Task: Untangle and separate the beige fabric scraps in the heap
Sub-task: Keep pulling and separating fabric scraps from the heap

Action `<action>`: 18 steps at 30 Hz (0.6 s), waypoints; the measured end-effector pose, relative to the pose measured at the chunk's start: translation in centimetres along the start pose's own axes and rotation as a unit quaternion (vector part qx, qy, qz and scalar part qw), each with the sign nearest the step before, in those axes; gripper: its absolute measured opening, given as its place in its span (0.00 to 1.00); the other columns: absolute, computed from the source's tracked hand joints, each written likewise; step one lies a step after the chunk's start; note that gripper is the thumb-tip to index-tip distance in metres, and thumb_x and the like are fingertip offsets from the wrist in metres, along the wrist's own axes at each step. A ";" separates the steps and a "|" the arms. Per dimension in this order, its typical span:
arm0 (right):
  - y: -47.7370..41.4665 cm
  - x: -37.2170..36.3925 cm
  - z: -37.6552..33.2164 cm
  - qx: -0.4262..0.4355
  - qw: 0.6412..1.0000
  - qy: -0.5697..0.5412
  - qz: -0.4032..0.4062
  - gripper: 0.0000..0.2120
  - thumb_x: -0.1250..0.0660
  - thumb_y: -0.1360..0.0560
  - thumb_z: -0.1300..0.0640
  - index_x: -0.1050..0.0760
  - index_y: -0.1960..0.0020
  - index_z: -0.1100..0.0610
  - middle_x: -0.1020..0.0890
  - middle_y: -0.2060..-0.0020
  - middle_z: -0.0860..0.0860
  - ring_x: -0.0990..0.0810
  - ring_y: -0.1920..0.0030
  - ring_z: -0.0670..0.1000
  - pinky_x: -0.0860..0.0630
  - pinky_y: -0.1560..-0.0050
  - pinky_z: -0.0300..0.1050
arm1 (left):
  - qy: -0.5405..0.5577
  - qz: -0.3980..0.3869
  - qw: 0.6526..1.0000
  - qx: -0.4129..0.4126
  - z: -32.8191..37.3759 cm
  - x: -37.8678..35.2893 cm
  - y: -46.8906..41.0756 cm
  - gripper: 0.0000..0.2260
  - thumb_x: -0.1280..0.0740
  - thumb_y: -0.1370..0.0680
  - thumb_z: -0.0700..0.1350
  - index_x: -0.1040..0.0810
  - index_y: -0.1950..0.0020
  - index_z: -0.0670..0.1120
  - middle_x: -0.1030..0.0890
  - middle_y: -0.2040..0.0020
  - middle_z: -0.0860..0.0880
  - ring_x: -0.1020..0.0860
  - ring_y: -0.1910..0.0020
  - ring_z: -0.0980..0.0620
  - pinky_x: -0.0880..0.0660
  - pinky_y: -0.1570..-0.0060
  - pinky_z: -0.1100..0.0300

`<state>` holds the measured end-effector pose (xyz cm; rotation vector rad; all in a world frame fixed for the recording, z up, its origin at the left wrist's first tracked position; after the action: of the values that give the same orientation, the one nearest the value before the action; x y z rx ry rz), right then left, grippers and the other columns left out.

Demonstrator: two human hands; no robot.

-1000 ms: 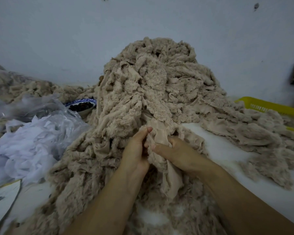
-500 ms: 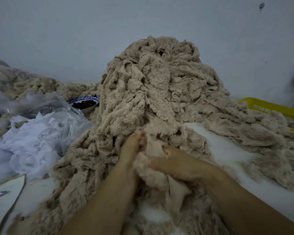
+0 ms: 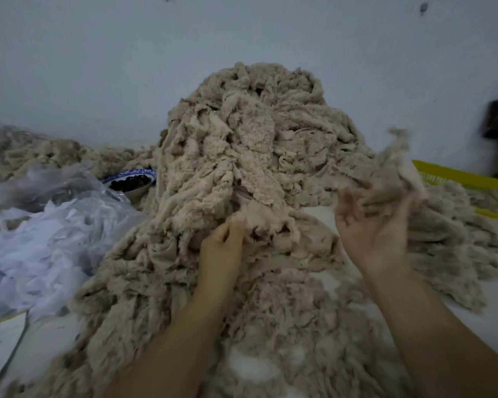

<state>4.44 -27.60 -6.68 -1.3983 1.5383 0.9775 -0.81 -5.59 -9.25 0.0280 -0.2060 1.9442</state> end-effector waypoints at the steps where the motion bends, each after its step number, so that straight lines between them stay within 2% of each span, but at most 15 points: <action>1: 0.0 0.5 0.7 -0.003 0.995 0.093 0.030 0.32 0.41 0.24 0.31 0.25 0.40 0.59 0.18 0.47 0.54 0.17 0.50 0.50 0.22 0.49 0.42 | -0.033 -0.010 0.999 -0.033 -0.3 -0.3 -0.1 0.20 0.36 0.20 0.58 0.28 0.69 0.53 0.28 0.73 0.56 0.32 0.76 0.59 0.35 0.75 0.69; 2: 0.1 1.0 2.1 -0.001 0.969 0.243 0.044 0.26 0.41 0.21 0.35 0.24 0.43 0.57 0.17 0.50 0.53 0.17 0.53 0.50 0.22 0.54 0.42 | -0.061 -0.012 0.996 -0.066 -0.6 -0.5 -0.3 0.16 0.35 0.19 0.57 0.27 0.66 0.55 0.25 0.67 0.58 0.28 0.72 0.60 0.33 0.72 0.70; 3: 0.1 1.6 3.3 0.023 0.913 0.406 0.040 0.18 0.40 0.20 0.39 0.23 0.47 0.54 0.17 0.55 0.51 0.18 0.58 0.49 0.22 0.60 0.41 | -0.088 -0.016 0.991 -0.095 -0.6 -0.6 -0.4 0.10 0.35 0.19 0.55 0.26 0.61 0.59 0.23 0.60 0.59 0.24 0.64 0.63 0.29 0.65 0.71; 4: 0.0 1.9 4.3 0.061 0.838 0.541 0.013 0.13 0.38 0.20 0.42 0.23 0.49 0.51 0.18 0.57 0.47 0.19 0.59 0.48 0.23 0.62 0.41 | -0.112 -0.017 0.986 -0.120 -0.6 -0.7 -0.4 0.06 0.35 0.18 0.53 0.26 0.56 0.61 0.24 0.53 0.59 0.24 0.57 0.65 0.27 0.59 0.69; 5: -0.2 2.2 5.2 0.096 0.760 0.642 -0.035 0.10 0.36 0.21 0.42 0.24 0.49 0.48 0.20 0.55 0.44 0.20 0.56 0.47 0.22 0.60 0.42 | -0.128 -0.018 0.982 -0.138 -0.7 -0.7 -0.6 0.04 0.36 0.18 0.52 0.25 0.53 0.60 0.25 0.50 0.58 0.24 0.54 0.64 0.26 0.56 0.66; 7: -0.5 2.8 6.3 0.114 0.620 0.767 -0.116 0.12 0.34 0.22 0.43 0.27 0.44 0.48 0.26 0.48 0.43 0.25 0.47 0.45 0.24 0.47 0.45 | -0.145 -0.027 0.980 -0.135 -1.5 -0.7 -0.7 0.09 0.38 0.17 0.51 0.20 0.52 0.51 0.21 0.54 0.53 0.22 0.56 0.58 0.25 0.58 0.60; 8: -0.5 3.0 6.5 0.130 0.560 0.806 -0.137 0.12 0.34 0.21 0.46 0.25 0.44 0.53 0.26 0.48 0.45 0.26 0.46 0.47 0.26 0.45 0.47 | -0.144 -0.039 0.983 -0.109 -1.7 -0.8 -0.6 0.14 0.40 0.17 0.53 0.19 0.53 0.49 0.19 0.57 0.50 0.21 0.58 0.54 0.25 0.60 0.57; 9: -0.4 3.0 6.6 0.152 0.522 0.825 -0.151 0.12 0.35 0.20 0.49 0.24 0.47 0.58 0.24 0.49 0.49 0.25 0.46 0.51 0.28 0.45 0.48 | -0.142 -0.053 0.985 -0.082 -1.8 -0.8 -0.5 0.17 0.41 0.17 0.56 0.18 0.55 0.50 0.18 0.60 0.50 0.20 0.60 0.52 0.25 0.61 0.57; 10: 0.0 2.8 6.6 0.180 0.516 0.821 -0.164 0.12 0.36 0.19 0.50 0.24 0.49 0.60 0.23 0.51 0.51 0.26 0.47 0.53 0.29 0.46 0.49 | -0.137 -0.072 0.986 -0.058 -1.8 -0.8 -0.5 0.19 0.42 0.17 0.59 0.17 0.57 0.53 0.17 0.61 0.52 0.19 0.61 0.54 0.24 0.62 0.58; 11: 0.6 2.4 6.6 0.205 0.530 0.801 -0.188 0.12 0.37 0.19 0.50 0.23 0.52 0.59 0.24 0.52 0.50 0.27 0.47 0.52 0.30 0.46 0.48 | -0.120 -0.093 0.988 -0.041 -1.7 -0.9 -0.3 0.21 0.44 0.18 0.62 0.16 0.59 0.57 0.16 0.62 0.56 0.19 0.62 0.59 0.22 0.63 0.62; 13: 2.3 1.0 7.0 0.218 0.548 0.762 -0.268 0.13 0.40 0.20 0.44 0.24 0.55 0.52 0.27 0.52 0.44 0.31 0.47 0.46 0.32 0.45 0.42 | -0.037 -0.128 0.991 -0.005 -1.1 -0.9 -0.1 0.19 0.43 0.21 0.68 0.16 0.61 0.65 0.15 0.61 0.62 0.18 0.61 0.66 0.24 0.66 0.70; 14: 3.2 0.3 7.6 0.205 0.541 0.749 -0.323 0.15 0.42 0.21 0.42 0.24 0.56 0.50 0.28 0.54 0.41 0.32 0.49 0.44 0.32 0.47 0.40 | 0.009 -0.135 0.991 0.020 -1.0 -0.8 -0.2 0.18 0.42 0.24 0.69 0.15 0.60 0.65 0.14 0.59 0.59 0.17 0.59 0.64 0.23 0.64 0.70; 16: 4.8 -0.5 9.0 0.162 0.502 0.745 -0.409 0.15 0.42 0.20 0.43 0.28 0.61 0.48 0.27 0.60 0.41 0.31 0.53 0.43 0.32 0.52 0.40 | 0.076 -0.140 0.985 0.063 -1.0 -0.3 -0.6 0.20 0.36 0.27 0.68 0.13 0.59 0.54 0.14 0.61 0.48 0.15 0.60 0.53 0.22 0.64 0.65; 18: 5.4 -0.7 9.7 0.144 0.459 0.758 -0.441 0.18 0.41 0.19 0.43 0.34 0.66 0.46 0.28 0.65 0.44 0.32 0.56 0.44 0.32 0.54 0.42 | 0.170 -0.114 0.972 0.119 -1.2 0.2 -1.0 0.19 0.32 0.26 0.61 0.13 0.62 0.46 0.16 0.65 0.45 0.16 0.64 0.48 0.21 0.68 0.62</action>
<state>-0.23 -17.89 -9.46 -2.4217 1.2814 -1.6317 0.13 -4.82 -10.30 -0.1180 0.2484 1.7026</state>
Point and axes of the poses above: each hand's wrist, its own y-axis away from the middle knuckle, its own x-axis out of the back of the hand, z = x × y, the point moved 1 cm from there along -y, towards the middle knuckle
